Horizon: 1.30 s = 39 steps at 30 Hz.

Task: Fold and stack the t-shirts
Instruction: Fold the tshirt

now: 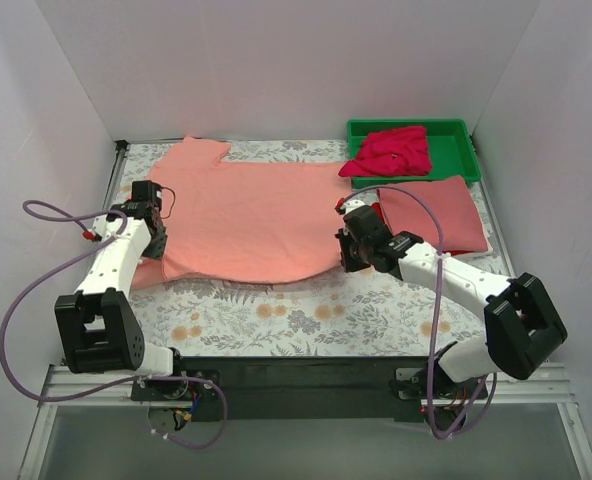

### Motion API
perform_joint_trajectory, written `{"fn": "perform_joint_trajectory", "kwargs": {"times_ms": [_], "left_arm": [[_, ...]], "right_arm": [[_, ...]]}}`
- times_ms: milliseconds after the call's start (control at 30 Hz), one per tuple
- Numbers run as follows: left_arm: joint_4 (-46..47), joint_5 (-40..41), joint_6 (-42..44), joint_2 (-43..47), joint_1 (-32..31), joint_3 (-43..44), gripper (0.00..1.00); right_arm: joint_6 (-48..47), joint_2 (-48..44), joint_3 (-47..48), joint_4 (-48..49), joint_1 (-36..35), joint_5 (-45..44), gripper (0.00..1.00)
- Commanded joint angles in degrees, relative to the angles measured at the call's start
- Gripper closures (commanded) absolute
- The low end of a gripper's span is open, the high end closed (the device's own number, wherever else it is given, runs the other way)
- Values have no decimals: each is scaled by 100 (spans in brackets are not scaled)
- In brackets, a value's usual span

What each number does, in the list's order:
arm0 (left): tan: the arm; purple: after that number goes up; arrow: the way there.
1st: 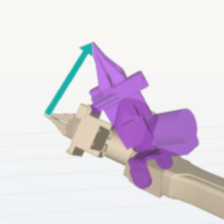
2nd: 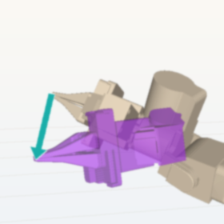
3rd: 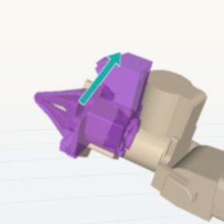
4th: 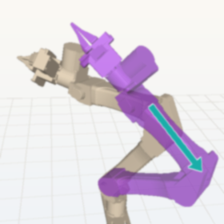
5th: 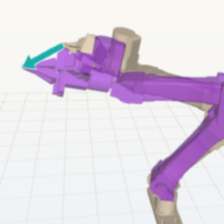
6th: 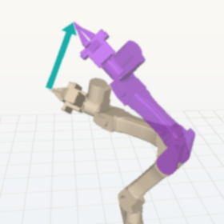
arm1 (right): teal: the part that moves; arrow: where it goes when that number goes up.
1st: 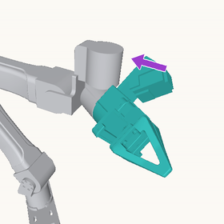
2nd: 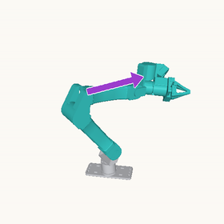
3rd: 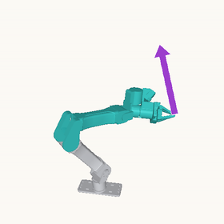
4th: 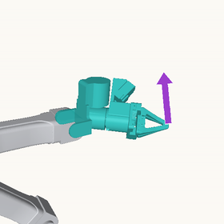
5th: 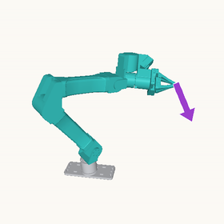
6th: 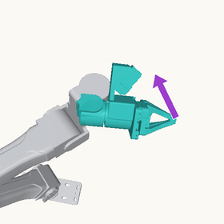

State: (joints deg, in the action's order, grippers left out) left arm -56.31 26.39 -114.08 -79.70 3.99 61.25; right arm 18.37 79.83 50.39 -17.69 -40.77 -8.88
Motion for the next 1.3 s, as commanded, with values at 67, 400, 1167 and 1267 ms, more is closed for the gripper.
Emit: {"fn": "perform_joint_trajectory", "kwargs": {"times_ms": [67,400,1167,1267], "left_arm": [[217,349,-106,-659,14,975,100],[1332,217,984,-2057,-47,2153,100],[2292,181,4289,-4151,-548,4097,25],[2388,-10,4166,-3633,-548,3616,20]], "right_arm": [[-430,462,857,-147,508,510,99],[-685,1174,1508,-270,1097,818,99],[-720,1984,2353,-472,1652,1081,41],[-738,1773,2239,-454,1590,1380,35]]}}
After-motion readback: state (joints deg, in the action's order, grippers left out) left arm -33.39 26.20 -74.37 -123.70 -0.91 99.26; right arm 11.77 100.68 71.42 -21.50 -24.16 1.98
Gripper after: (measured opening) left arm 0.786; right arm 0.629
